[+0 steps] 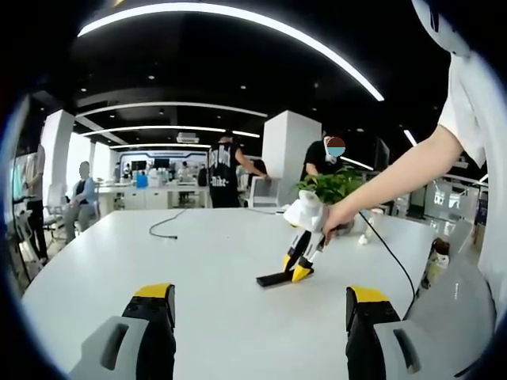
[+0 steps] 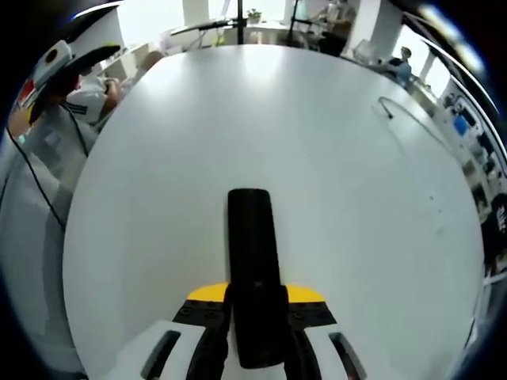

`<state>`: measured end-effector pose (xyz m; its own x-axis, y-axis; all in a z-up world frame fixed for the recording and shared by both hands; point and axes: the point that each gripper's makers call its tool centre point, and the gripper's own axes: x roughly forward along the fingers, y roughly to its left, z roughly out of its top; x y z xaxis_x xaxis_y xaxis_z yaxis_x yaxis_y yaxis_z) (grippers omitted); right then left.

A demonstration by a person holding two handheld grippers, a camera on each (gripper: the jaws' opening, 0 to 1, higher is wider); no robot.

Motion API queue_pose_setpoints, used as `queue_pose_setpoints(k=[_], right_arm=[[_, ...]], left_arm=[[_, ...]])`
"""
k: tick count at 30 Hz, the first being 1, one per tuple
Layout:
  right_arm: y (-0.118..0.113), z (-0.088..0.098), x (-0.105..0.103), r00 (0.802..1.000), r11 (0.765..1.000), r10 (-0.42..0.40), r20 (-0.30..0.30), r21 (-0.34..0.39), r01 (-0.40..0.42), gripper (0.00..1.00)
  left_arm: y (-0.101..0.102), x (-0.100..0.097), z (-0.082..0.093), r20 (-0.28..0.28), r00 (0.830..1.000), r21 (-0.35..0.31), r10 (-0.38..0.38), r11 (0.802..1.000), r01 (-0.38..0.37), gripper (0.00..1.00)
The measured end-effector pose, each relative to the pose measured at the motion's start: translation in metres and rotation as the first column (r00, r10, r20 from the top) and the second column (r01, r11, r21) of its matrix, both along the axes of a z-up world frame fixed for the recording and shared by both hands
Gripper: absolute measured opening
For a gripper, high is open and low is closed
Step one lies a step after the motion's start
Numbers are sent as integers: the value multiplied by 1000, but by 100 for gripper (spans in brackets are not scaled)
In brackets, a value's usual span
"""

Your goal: Press the specified remote control buttons in sequence, fully releasing each button before pressing the next.

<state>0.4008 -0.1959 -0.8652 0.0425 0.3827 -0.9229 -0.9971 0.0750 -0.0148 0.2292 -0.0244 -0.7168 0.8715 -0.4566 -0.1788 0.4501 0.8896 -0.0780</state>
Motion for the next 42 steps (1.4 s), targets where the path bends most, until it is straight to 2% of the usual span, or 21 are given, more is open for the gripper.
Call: queue_pose_setpoints(k=[18,24,32,34,36,39,42], right_arm=[[-1,0,3,989,985,-150,-12,82,150,25],[-4,0,2,977,972,-214,1,103,212,34],[-16,4,4,948,938,-319,18,152,313,46],[-18,6,5,935,921,-355,18,179,346,48],[-18,9,3,911,892,-412,-11,198,406,51],[-17,16,7,910,890,-414,28,221,398,53],[-13,23,8,902,876,-431,31,251,411,59]], left_arm=[[-1,0,-2,-13,1000,-6,-4,1000,4,92],[-3,0,-4,-24,1000,-9,-16,1000,16,92],[-6,-1,-3,-29,999,-8,-27,1000,27,92],[-6,-1,-4,-30,999,-7,-28,1000,28,91],[-7,-1,-4,-31,999,-6,-33,999,33,91],[-8,-1,-4,-32,999,-3,-38,999,38,91],[-7,-1,-5,-33,999,-3,-36,999,36,91]])
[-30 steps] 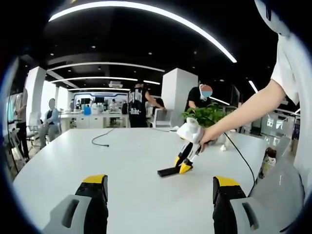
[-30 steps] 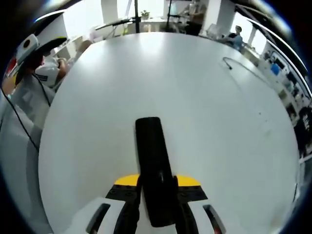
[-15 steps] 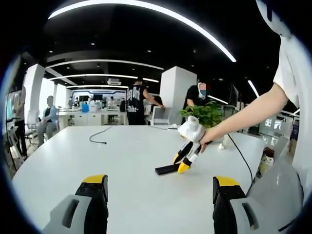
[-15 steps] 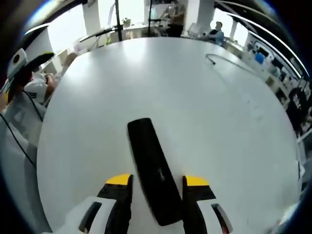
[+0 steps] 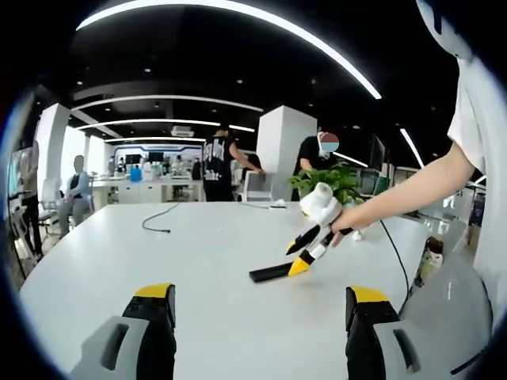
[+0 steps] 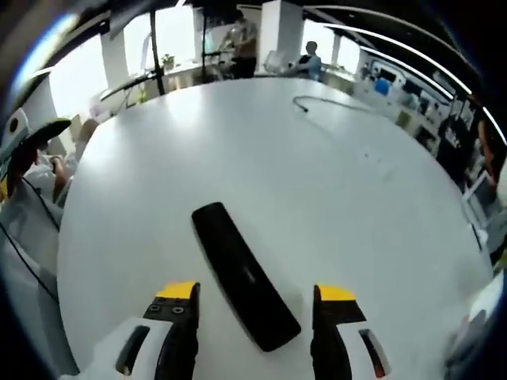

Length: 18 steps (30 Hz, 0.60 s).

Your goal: Press the specified remote control buttons in sequence, fully releasing each button before pressing the next.

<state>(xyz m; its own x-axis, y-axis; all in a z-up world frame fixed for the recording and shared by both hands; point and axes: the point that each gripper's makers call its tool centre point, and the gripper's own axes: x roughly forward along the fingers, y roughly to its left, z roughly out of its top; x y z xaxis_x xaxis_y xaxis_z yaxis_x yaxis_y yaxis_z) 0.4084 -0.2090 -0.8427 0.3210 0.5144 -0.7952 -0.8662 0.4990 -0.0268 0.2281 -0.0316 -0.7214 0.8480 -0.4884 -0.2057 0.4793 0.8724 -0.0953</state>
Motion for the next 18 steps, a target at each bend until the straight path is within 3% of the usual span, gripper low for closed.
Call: queue_pose_setpoints(k=[2,10,15,18], right_arm=[[4,2,-2,999,999,-31,-21,38,32,63],[13,13,-3,998,996,-44,41,84,40,74],[14,15,-8,997,991,-72,6,109,71,76],[12,19,-9,997,990,-81,21,114,78,78]], left_arm=[[1,0,0,3,1000,-2,4,1000,-4,91],[3,1,1,6,1000,-5,11,1000,-11,91],[3,1,1,6,1000,-9,13,1000,-13,91],[2,1,0,2,1000,-11,10,1000,-10,91]])
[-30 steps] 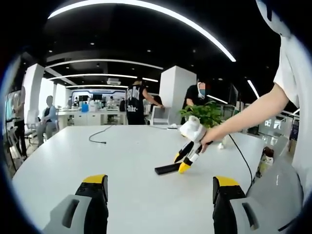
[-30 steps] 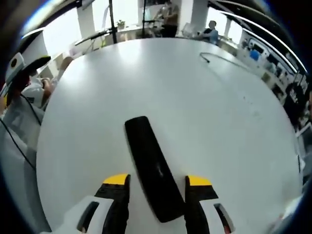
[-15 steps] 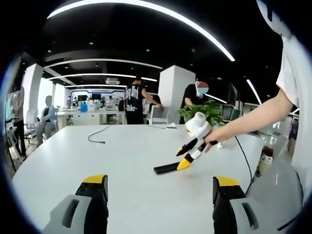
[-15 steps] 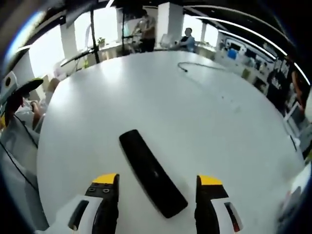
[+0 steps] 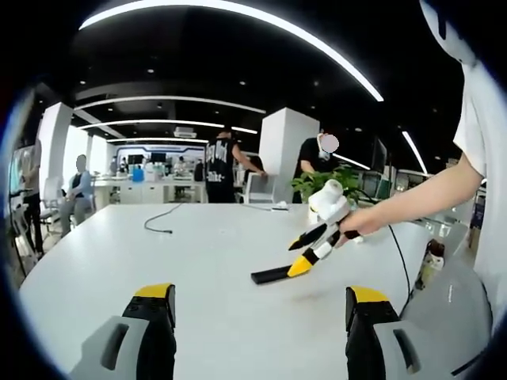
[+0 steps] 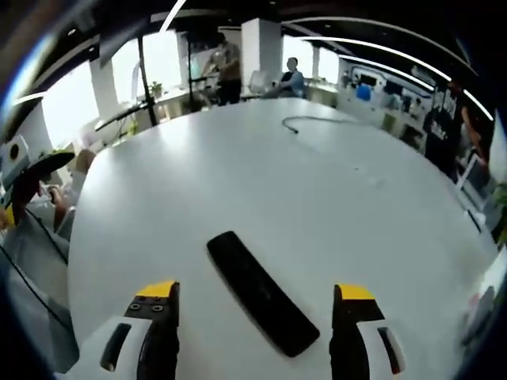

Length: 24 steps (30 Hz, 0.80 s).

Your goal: Press the specified remote control buttons in sequence, fully releasing each button before pressing the next.

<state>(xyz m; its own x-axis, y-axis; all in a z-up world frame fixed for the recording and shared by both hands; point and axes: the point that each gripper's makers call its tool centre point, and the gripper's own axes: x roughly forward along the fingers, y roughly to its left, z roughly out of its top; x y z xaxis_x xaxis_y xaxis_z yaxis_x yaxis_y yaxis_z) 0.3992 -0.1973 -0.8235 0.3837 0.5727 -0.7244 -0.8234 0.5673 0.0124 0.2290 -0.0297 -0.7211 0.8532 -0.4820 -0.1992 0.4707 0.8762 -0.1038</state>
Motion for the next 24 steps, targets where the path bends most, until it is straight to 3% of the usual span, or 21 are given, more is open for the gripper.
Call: queue_pose_setpoints(k=[5,10,11,12,14,17,24], right_arm=[[-1,11,3,999,998,-40,34,49,38,85],[-2,8,-8,999,997,-46,4,58,46,83],[-2,12,-6,998,997,-48,39,68,46,81],[-1,21,-2,993,996,-41,110,83,32,78],[1,34,-1,984,993,-50,170,111,31,77],[5,45,-5,979,986,-72,191,159,42,86],[11,75,-14,951,966,-109,289,257,33,91]], left_arm=[[-2,-1,0,-2,1000,-3,-8,1000,8,91],[-3,-1,0,-4,1000,-4,-12,1000,12,91],[-3,-1,0,-3,1000,-5,-11,1000,11,91],[-3,-1,0,-2,1000,-7,-11,1000,11,91],[-2,-1,0,-2,1000,-9,-8,1000,8,92],[-1,-1,0,0,1000,-15,-7,1000,7,92],[-2,-1,0,-1,1000,-18,-13,1000,13,92]])
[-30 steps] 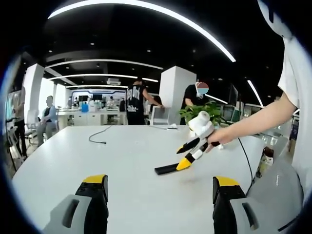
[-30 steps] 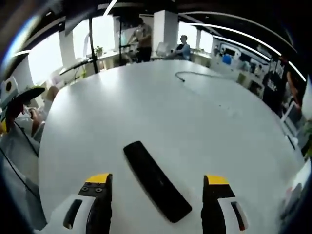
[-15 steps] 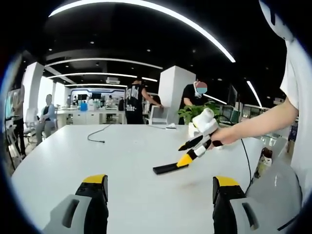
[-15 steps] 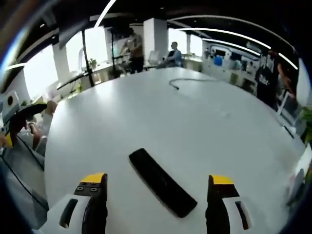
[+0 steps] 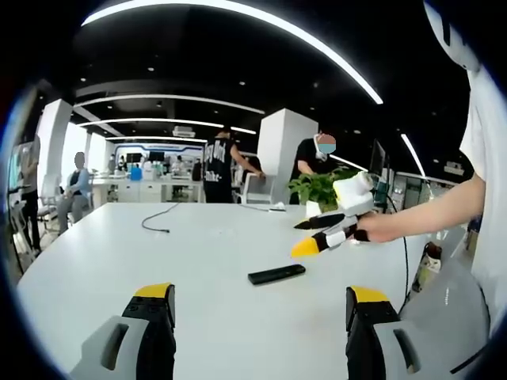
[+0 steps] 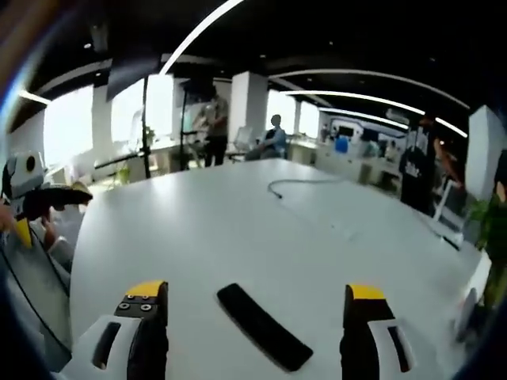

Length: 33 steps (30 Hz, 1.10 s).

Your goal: Press the specified remote control buttons in sequence, fully releasing each button before pressing the next.

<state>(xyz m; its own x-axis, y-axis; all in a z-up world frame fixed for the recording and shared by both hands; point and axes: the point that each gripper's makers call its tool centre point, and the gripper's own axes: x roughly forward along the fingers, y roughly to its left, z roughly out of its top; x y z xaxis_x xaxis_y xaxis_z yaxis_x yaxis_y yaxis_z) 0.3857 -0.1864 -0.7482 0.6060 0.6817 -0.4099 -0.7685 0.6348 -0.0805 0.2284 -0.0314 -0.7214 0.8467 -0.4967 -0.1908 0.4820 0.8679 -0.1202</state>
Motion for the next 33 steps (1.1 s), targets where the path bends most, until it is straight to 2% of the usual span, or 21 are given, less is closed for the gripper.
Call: queue_pose_setpoints(k=[1,4,11,16,21,24,27,33], right_arm=[[-1,4,0,1000,1000,-3,25,-3,3,90],[-2,7,-5,999,1000,-10,37,-15,11,95],[-11,23,-7,995,996,-65,74,62,60,97],[-17,22,-8,994,992,-96,47,81,92,99],[-26,27,-11,990,987,-132,48,95,127,99],[-31,28,-14,988,988,-139,63,79,134,99],[-36,27,-17,987,988,-148,68,62,144,96],[-48,32,-28,983,982,-176,59,80,171,99]], left_arm=[[0,0,0,1,1000,-1,0,1000,0,92],[0,0,0,4,1000,-4,-1,1000,1,92],[1,0,1,11,1000,-14,-1,1000,2,92],[1,0,4,13,1000,-33,4,999,-3,92],[0,-1,6,16,1000,-27,5,1000,-5,92],[0,-1,9,28,1000,-45,8,999,-7,92],[1,-1,6,16,1000,-37,13,999,-12,92],[0,-1,6,17,1000,-28,9,1000,-8,92]])
